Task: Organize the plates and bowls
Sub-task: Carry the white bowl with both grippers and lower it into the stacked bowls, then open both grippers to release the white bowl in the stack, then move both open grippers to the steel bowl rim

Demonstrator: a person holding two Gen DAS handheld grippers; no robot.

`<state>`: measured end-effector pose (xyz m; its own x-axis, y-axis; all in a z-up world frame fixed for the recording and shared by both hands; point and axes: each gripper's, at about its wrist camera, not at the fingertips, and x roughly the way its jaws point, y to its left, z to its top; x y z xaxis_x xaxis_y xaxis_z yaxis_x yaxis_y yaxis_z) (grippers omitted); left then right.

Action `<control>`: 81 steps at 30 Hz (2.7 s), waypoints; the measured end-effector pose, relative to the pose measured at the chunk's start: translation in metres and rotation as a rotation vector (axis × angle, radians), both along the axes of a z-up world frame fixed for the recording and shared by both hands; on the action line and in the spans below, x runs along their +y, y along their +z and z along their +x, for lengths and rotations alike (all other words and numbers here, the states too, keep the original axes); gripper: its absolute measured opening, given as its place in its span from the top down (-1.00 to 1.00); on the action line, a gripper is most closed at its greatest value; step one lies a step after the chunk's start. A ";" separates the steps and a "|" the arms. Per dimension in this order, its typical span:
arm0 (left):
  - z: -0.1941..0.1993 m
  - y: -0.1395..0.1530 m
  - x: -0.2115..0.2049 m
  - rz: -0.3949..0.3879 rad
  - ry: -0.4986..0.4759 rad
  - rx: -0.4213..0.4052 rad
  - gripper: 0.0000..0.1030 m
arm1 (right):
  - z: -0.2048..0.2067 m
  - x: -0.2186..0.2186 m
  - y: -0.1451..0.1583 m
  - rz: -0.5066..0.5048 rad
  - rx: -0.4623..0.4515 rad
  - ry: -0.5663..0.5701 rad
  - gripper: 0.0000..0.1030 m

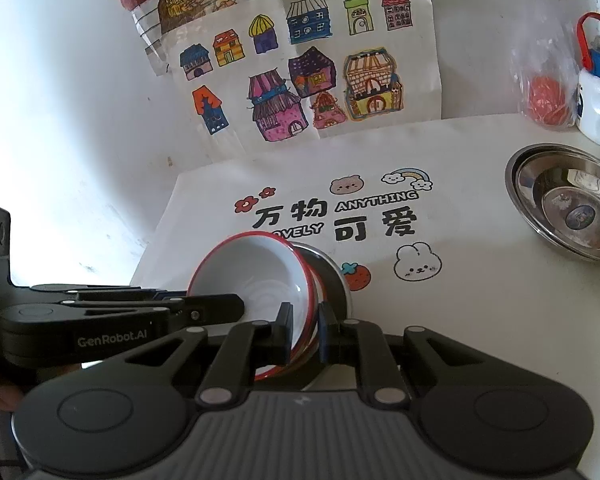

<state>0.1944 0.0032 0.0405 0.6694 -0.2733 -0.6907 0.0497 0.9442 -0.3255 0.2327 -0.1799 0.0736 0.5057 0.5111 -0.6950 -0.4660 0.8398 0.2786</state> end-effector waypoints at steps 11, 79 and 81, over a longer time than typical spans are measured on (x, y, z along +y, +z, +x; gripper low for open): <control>-0.002 0.004 -0.002 0.031 -0.002 -0.020 0.68 | -0.001 0.005 0.000 -0.049 -0.020 0.005 0.70; -0.109 -0.002 0.037 0.155 0.059 -0.244 -0.98 | -0.131 -0.031 0.010 -0.112 -0.299 -0.241 -1.00; -0.115 -0.006 0.036 0.161 0.057 -0.244 -0.98 | -0.140 -0.027 0.006 -0.136 -0.319 -0.260 -1.00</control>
